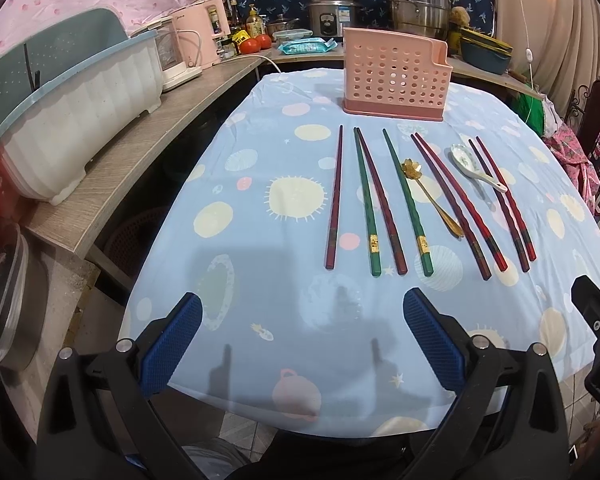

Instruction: Organize utensils

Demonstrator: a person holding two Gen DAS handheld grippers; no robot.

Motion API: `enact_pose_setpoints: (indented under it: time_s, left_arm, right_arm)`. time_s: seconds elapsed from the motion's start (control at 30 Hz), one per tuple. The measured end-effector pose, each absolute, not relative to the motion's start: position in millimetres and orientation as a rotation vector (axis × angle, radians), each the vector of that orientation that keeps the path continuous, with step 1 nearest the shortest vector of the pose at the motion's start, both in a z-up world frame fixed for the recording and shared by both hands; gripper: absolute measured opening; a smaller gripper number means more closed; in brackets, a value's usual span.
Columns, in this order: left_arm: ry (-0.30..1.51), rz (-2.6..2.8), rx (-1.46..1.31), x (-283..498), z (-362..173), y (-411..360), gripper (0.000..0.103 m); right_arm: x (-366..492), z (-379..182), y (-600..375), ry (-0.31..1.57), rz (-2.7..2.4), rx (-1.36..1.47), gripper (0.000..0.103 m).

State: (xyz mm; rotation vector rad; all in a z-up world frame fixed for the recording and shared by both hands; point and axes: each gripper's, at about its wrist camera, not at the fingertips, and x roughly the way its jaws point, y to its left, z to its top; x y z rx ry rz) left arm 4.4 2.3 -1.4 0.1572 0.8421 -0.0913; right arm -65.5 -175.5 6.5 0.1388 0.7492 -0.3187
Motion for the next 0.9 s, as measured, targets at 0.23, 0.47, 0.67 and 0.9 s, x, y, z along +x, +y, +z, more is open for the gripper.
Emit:
enact_pose_setpoints:
  time_s: [0.23,0.47,0.67,0.9]
  left_arm:
    - [0.843,-0.092,0.157,4.7,-1.3,2.5,0.096]
    - [0.842,-0.093,0.158,4.8,-1.4,2.7,0.096]
    - [0.843,-0.093,0.157,4.3,-1.6,2.2,0.096]
    - [0.852,-0.091,0.153,4.3,-2.6,1.0,0.096]
  right_arm:
    - [-65.5,7.2,-175.1,0.747,-0.319,0.138,0.096]
    - [-66.8,4.7,-176.8,0.748,-0.321,0.144,0.096]
    - [-69.0,2.8,-178.1,0.744,-0.327,0.151,0.096]
    - [-70.1,2.9,-179.1,0.745,-0.327,0.153,0.096]
